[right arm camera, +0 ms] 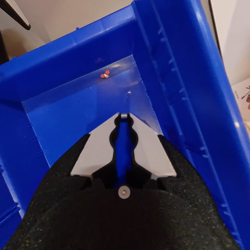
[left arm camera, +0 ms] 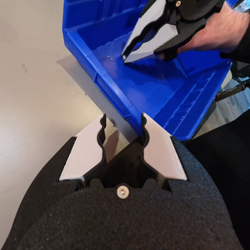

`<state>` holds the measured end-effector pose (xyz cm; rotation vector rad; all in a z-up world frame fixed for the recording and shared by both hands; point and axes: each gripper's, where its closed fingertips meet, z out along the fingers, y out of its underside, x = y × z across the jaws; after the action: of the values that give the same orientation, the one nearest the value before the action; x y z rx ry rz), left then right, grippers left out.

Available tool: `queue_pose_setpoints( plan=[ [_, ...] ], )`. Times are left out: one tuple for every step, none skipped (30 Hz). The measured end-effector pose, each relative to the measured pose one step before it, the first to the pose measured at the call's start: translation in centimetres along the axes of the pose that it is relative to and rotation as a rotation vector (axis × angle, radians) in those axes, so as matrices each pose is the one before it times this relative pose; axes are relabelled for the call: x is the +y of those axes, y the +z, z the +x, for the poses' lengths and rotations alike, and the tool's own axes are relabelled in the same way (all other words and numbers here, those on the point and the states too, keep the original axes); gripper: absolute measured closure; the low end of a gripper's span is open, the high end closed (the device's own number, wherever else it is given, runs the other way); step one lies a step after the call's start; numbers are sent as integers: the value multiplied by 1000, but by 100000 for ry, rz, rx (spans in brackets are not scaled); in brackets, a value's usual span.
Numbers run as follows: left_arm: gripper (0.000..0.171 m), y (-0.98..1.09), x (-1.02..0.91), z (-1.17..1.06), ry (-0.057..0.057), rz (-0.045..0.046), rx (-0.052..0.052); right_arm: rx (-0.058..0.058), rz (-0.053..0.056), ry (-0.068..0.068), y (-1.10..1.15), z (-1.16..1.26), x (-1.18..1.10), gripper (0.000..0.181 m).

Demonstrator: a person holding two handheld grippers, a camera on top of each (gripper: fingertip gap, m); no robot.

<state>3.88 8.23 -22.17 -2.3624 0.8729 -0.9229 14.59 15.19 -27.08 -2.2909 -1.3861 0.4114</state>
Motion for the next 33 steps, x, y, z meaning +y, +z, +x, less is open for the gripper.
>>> queue_pose_setpoints(
  plan=[
    [122, -20, -50, 96, -110, 246, -130, -884, 638, -470, 31, -161, -3, 173],
    [121, -22, 3, 83, -16, -71, -156, -903, 362, -95, -32, -134, -12, 174],
    [121, -76, 18, 34, 331, -21, -577, -1442, 1484, 648, -225, -181, -294, 174],
    [121, -155, -24, -9, 258, 291, -817, -615, 4304, 924, -547, -90, -940, 174],
    [121, -221, -25, -32, -197, 605, -817, -903, 4345, 215, -615, -180, -1292, 175],
    [121, -281, -21, -71, -473, 773, -863, -402, 3670, -1081, -557, -143, -1651, 174],
    [121, -350, -22, -166, -293, 995, -1326, -551, 3823, -2118, -466, -174, -2157, 174],
    [121, -438, -1, -241, -244, 1160, -1514, -350, 4527, -2628, -333, -114, -2696, 174],
    [121, -486, 30, -270, -690, 1069, -1285, -717, 5480, -2458, -171, -114, -3264, 174],
    [121, -552, 45, -315, -1032, 1009, -1124, -916, 5826, -2904, 103, -140, -3664, 174],
    [122, -597, 65, -392, -940, 852, -1197, 165, 5764, -3922, 430, 15, -3861, 174],
    [121, -670, 24, -481, -491, 951, -1421, 665, 5030, -3875, 819, 202, -3813, 174],
    [122, -722, -72, -587, -164, 1350, -1671, -1132, 4634, -3467, 1182, 42, -3651, 174],
    [121, -779, -133, -663, -108, 1374, -1658, -1457, 4596, -3387, 1459, 29, -3411, 174],
    [121, -850, -196, -794, 166, 1463, -1979, 342, 4144, -2583, 1578, 416, -3102, 174],
    [121, -920, -341, -950, 289, 1813, -2426, 475, 3350, -2079, 1638, 502, -2712, 174],
    [121, -1020, -564, -985, 40, 2593, -2235, 1137, 1902, -2649, 1733, 635, -2148, 174],
    [121, -1124, -702, -1062, 488, 2625, -2317, 2184, 539, -1619, 1867, 849, -1460, 174],
    [121, -1253, -837, -1244, 1150, 2595, -3311, -1019, -231, 1778, 2006, 446, -870, 174],
    [121, -1434, -1159, -1395, 1327, 3512, -3897, -2633, -2612, 3568, 2033, 173, -135, 172],
    [121, -1584, -1474, -1546, 2554, 4033, -4703, 1466, -5501, 1665, 1779, 621, 591, 162],
    [121, -1635, -1600, -1786, 4483, 3188, -5694, 851, -6271, -93, 1369, 344, 855, 150],
    [120, -1558, -1734, -2138, 5109, 2639, -6739, -1808, -3164, -1064, 683, -297, 460, 146],
    [118, -1431, -1980, -2371, 5121, 3510, -6607, 2018, 1545, -768, -142, -16, -122, 146],
    [115, -1178, -2080, -2490, 5353, 3806, -6249, 2040, 1818, 341, -645, -80, -57, 146],
    [110, -805, -1889, -2702, 4687, 3398, -6396, 1106, 565, 1501, -883, -204, 228, 144],
    [103, -295, -1483, -2627, 2421, 2343, -5033, 729, -56, 1949, -1110, -281, 463, 144],
    [97, 191, -983, -2165, 74, 457, -1828, 1497, -31, 1849, -1322, -279, 606, 144],
    [91, 444, -786, -1955, -606, 872, -1350, 1301, -211, 1530, -1513, -405, 741, 144],
    [87, 613, -551, -1949, 470, 1628, -2707, 1404, -558, 1630, -1616, -472, 876, 144],
    [82, 910, -146, -1520, 388, 1173, -1362, 1386, -575, 2286, -1694, -523, 969, 145],
    [81, 1200, 374, -565, -1290, -1257, 3269, 1397, -200, 2490, -1737, -578, 981, 145],
    [82, 1322, 621, -19, -3013, -2364, 5350, 1318, -837, 2277, -1718, -629, 1060, 145]
  ],
)
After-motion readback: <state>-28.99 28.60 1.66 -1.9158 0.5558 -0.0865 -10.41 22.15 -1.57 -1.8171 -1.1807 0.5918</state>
